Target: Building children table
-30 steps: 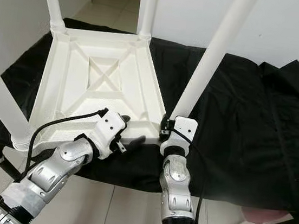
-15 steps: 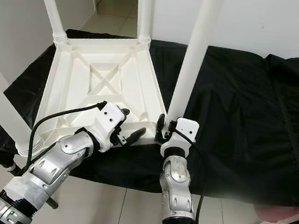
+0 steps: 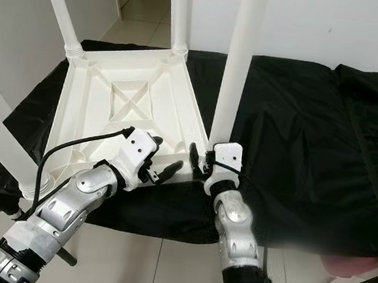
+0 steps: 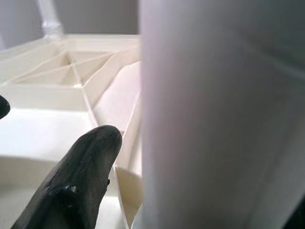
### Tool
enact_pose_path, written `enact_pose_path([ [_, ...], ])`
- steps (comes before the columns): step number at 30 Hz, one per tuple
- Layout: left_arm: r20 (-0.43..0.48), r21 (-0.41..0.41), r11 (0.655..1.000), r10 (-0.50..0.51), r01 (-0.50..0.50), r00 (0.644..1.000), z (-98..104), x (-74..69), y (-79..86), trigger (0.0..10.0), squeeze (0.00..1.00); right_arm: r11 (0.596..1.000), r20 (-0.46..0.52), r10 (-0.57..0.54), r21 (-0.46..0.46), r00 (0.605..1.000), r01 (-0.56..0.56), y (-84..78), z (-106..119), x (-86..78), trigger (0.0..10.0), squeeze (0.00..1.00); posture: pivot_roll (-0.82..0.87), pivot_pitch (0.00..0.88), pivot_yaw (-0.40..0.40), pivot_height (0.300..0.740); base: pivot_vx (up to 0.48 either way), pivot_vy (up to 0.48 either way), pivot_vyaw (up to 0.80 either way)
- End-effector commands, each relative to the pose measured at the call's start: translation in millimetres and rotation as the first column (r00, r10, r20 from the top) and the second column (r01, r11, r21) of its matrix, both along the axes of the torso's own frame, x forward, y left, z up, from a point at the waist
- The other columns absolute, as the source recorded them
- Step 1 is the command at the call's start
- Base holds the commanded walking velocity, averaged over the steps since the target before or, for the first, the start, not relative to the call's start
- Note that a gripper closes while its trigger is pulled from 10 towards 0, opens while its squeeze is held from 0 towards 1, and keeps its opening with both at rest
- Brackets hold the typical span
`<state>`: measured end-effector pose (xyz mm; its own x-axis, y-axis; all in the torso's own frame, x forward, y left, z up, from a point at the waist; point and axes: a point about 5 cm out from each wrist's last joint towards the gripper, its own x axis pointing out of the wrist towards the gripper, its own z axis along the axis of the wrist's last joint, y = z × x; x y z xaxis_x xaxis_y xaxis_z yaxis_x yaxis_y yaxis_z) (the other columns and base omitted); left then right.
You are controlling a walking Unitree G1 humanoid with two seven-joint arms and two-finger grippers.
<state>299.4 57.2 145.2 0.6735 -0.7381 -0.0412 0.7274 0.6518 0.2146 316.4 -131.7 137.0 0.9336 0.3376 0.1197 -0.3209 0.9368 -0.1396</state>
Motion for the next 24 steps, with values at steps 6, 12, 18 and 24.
enact_pose_path([
  [6, -0.054, 0.017, 0.990, -0.138, 0.139, 0.989, -7.9, -12.2, -3.8, 10.0, 0.00, 0.997, -0.016, 0.058, -0.040, 0.998, -0.059, -3.6, -0.2, 6.7, 10.0, 0.00, 0.00, 0.041, 0.053, 0.740, 0.000, 0.000, 0.00],
  [12, -0.055, 0.017, 0.988, -0.152, 0.153, 0.987, -9.0, -14.8, -6.6, 10.0, 0.00, 0.996, -0.030, 0.064, -0.055, 0.998, -0.066, -14.7, -0.7, 10.1, 0.0, 0.00, 0.00, 0.039, 0.034, 0.740, 0.000, 0.000, 0.00],
  [18, -0.049, 0.012, 0.989, -0.148, 0.148, 0.988, -9.0, -13.6, -10.3, 10.0, 0.00, 0.999, -0.052, 0.038, -0.018, 0.998, -0.039, -17.4, -2.9, 10.3, 10.0, 0.00, -0.01, 0.031, 0.015, 0.740, 0.000, 0.000, 0.00],
  [24, -0.039, 0.000, 0.991, -0.131, 0.131, 0.991, -8.0, -12.3, -13.0, 10.0, 0.00, 0.999, -0.046, -0.007, 0.038, 0.999, 0.009, -9.5, -4.9, 5.2, 10.0, 0.00, -0.01, 0.026, -0.008, 0.740, 0.000, 0.000, 0.00],
])
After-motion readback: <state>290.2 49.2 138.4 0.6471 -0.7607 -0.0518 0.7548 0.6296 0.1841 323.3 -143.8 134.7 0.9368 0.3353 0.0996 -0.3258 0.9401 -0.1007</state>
